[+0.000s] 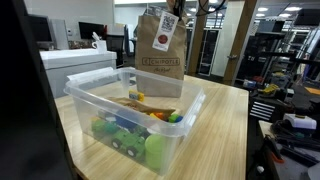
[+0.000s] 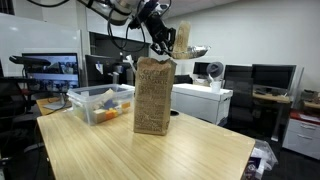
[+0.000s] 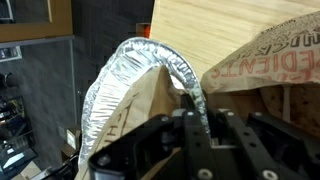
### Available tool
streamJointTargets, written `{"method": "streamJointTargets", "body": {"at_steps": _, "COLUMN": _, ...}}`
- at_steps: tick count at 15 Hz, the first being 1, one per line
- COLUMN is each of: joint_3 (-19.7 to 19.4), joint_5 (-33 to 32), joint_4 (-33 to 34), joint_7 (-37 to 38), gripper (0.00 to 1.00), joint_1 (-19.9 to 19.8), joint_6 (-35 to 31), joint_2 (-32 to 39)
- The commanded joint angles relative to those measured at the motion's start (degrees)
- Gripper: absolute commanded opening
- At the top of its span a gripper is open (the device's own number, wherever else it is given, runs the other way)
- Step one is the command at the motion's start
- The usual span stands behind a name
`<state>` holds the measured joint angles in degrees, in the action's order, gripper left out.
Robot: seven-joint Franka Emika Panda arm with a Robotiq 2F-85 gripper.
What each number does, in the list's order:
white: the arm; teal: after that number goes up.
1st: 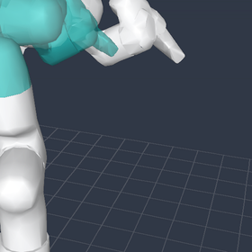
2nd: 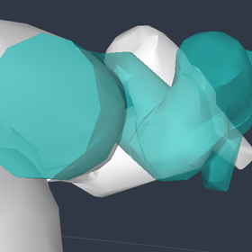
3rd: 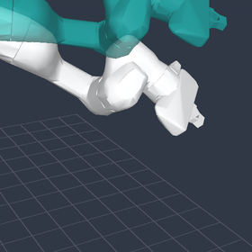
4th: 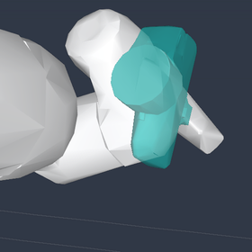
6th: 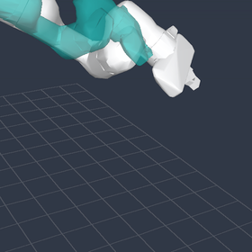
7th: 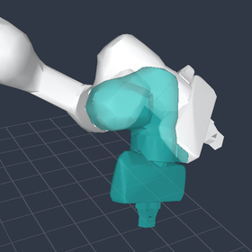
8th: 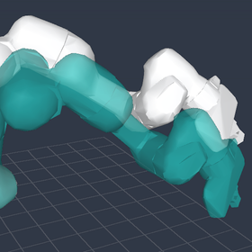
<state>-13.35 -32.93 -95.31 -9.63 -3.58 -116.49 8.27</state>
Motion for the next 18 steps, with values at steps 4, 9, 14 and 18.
{"method": "streamJointTargets", "body": {"at_steps": 4, "joint_3": 2.9, "joint_5": 0.8, "joint_4": -2.7, "joint_7": 0.6, "gripper": 0.03, "joint_1": -1.2, "joint_6": -0.7, "joint_2": -4.2}}
{"method": "streamJointTargets", "body": {"at_steps": 9, "joint_3": 5.2, "joint_5": 1.9, "joint_4": -7.9, "joint_7": 0.4, "gripper": 0.03, "joint_1": -0.6, "joint_6": -4.7, "joint_2": -7.5}}
{"method": "streamJointTargets", "body": {"at_steps": 14, "joint_3": 7.2, "joint_5": 4.4, "joint_4": -14.9, "joint_7": -0.2, "gripper": 0.03, "joint_1": -0.5, "joint_6": -11.1, "joint_2": -11.5}}
{"method": "streamJointTargets", "body": {"at_steps": 18, "joint_3": 7.2, "joint_5": 8.2, "joint_4": -16.8, "joint_7": -2.2, "gripper": 0.03, "joint_1": -0.6, "joint_6": -15.6, "joint_2": -12.1}}
